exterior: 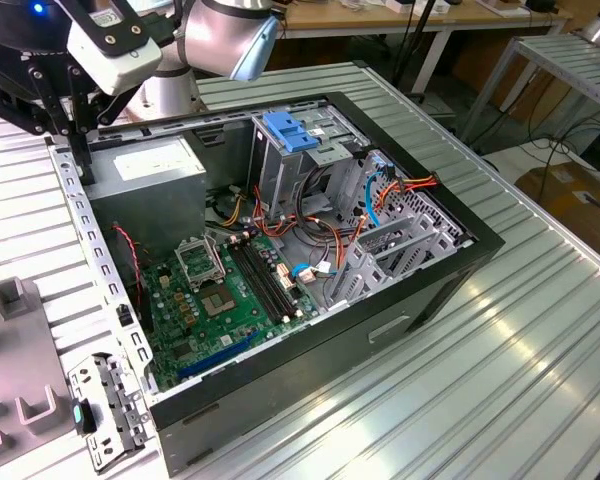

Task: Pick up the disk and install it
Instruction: 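Reach for the disk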

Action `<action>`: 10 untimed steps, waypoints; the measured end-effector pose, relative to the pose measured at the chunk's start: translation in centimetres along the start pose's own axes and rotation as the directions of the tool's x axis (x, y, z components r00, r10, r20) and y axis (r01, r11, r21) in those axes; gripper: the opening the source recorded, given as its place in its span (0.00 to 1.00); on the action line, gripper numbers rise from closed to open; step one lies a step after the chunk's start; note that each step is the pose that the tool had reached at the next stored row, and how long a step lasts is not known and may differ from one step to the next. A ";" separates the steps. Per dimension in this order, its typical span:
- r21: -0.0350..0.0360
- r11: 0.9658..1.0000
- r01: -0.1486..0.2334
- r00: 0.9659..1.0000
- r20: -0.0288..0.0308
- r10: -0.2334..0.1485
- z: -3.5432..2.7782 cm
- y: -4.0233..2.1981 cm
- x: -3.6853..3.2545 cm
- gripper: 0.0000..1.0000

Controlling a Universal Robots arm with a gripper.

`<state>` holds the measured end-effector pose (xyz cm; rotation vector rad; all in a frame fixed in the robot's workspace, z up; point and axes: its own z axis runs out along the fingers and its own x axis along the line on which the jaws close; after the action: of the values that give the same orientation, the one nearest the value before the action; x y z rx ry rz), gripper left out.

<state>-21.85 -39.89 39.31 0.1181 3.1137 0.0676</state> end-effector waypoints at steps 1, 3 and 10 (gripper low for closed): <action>0.000 1.000 0.000 1.000 0.000 0.000 0.00 -0.01 0.07 0.11; 0.000 1.000 0.000 1.000 0.000 0.000 -0.01 -0.02 0.34 0.11; 0.000 1.000 0.000 1.000 0.000 0.000 -0.03 -0.08 1.09 0.11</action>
<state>-22.94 -39.89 39.32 0.1181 3.1138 0.0675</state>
